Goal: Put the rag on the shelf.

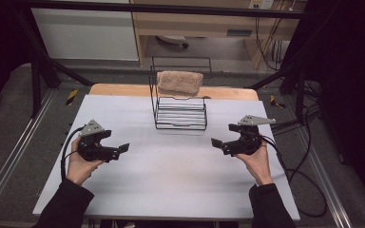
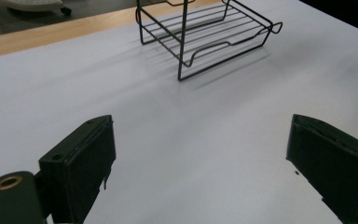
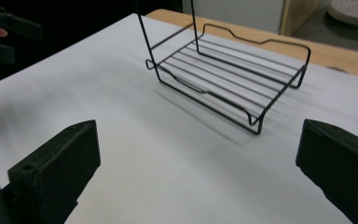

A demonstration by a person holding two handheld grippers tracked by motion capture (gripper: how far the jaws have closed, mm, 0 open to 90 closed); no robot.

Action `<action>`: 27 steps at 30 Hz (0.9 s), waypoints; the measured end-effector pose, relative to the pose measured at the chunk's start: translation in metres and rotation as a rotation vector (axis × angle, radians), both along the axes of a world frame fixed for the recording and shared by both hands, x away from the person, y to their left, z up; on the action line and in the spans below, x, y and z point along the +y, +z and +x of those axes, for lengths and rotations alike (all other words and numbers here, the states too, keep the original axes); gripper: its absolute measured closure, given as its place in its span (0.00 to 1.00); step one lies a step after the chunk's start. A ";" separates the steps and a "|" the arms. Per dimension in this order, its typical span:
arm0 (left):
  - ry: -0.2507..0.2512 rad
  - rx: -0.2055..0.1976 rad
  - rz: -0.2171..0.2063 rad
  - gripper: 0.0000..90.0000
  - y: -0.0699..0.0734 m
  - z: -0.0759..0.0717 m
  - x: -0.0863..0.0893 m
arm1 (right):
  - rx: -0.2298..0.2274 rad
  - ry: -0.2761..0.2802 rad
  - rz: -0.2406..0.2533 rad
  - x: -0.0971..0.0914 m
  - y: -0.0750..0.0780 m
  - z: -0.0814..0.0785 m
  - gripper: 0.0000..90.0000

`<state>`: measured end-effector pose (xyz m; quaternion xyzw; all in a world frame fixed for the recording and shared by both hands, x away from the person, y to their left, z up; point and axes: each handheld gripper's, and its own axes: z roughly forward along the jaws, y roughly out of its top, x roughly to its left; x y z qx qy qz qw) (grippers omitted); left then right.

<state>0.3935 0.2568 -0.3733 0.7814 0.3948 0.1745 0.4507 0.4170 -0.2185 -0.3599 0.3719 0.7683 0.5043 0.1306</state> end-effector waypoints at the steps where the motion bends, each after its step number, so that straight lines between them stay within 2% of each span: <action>1: 0.000 0.002 0.000 0.09 -0.003 -0.002 0.002 | 0.005 0.000 -0.001 -0.004 -0.009 -0.003 0.00; 3: -0.001 0.006 -0.010 0.09 -0.009 -0.007 0.006 | 0.011 0.002 0.006 -0.005 -0.013 -0.004 0.00; 8: -0.007 0.019 -0.007 0.09 -0.027 -0.019 0.015 | 0.037 0.003 -0.001 -0.018 -0.036 -0.015 0.00; 15: -0.004 0.041 -0.011 0.09 -0.044 -0.025 0.024 | 0.072 -0.008 -0.005 -0.036 -0.056 -0.029 0.00; 20: 0.001 0.045 -0.015 0.09 -0.050 -0.029 0.028 | 0.091 -0.008 -0.018 -0.052 -0.074 -0.041 0.00; 27: -0.003 0.046 -0.010 0.10 -0.058 -0.034 0.031 | 0.112 -0.017 -0.036 -0.057 -0.084 -0.045 0.00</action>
